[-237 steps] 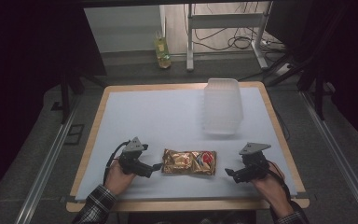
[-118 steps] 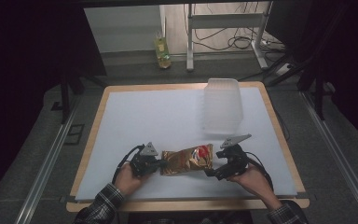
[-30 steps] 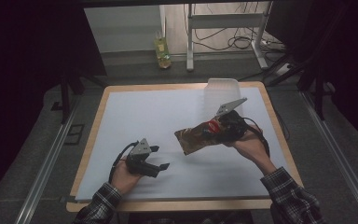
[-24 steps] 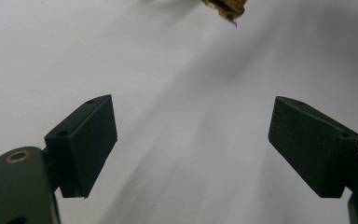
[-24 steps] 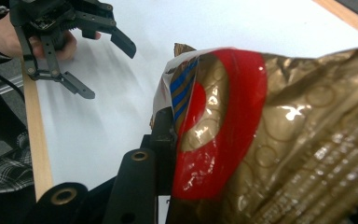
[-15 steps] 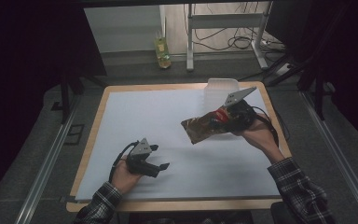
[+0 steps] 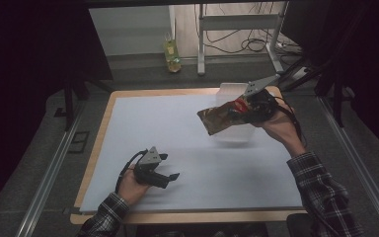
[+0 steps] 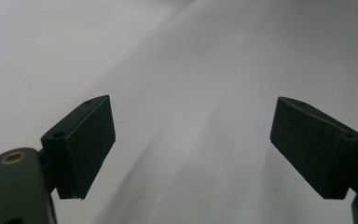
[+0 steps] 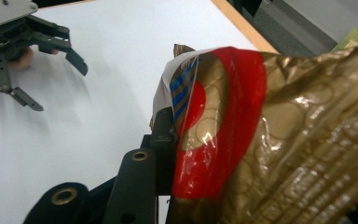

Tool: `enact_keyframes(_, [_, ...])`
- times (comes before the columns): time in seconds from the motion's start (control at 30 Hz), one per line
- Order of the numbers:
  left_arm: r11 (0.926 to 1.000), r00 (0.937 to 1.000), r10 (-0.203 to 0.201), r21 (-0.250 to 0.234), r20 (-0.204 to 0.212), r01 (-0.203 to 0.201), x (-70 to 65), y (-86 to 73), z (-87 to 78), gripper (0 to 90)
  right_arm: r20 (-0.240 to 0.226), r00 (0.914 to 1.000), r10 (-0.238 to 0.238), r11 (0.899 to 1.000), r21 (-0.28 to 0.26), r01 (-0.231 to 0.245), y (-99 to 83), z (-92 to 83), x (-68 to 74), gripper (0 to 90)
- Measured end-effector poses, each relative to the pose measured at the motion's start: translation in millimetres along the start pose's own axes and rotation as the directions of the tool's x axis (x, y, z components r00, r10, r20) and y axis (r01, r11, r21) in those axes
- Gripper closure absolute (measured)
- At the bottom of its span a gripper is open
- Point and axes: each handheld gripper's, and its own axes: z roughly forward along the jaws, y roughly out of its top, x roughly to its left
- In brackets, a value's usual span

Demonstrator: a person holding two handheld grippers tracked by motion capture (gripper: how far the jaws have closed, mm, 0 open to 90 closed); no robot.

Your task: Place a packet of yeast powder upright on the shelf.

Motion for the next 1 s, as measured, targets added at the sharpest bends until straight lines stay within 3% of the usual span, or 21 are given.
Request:
enact_keyframes(0.3, [1.0000, 1.0000, 0.003, -0.005, -0.005, -0.003, 0.2, -0.2, -0.6, 13.7, 0.044, 0.9988, -0.023, 0.999, 0.022, 0.022, 5.5, -3.1, -16.3, 69.0])
enact_keyframes(0.63, [0.9987, 0.9977, 0.052, -0.002, -0.044, -0.052, -1.3, -1.1, -0.2, 11.4, 0.108, 0.9934, -0.038, 0.998, 0.044, 0.034, 6.8, -12.0, -37.0, 69.0])
enact_keyframes(1.0, [0.9989, 0.9969, 0.046, -0.001, -0.063, -0.046, 0.3, -1.5, -0.9, 7.9, 0.200, 0.9762, -0.085, 0.992, 0.107, 0.064, 5.3, -12.4, -65.7, 69.0])
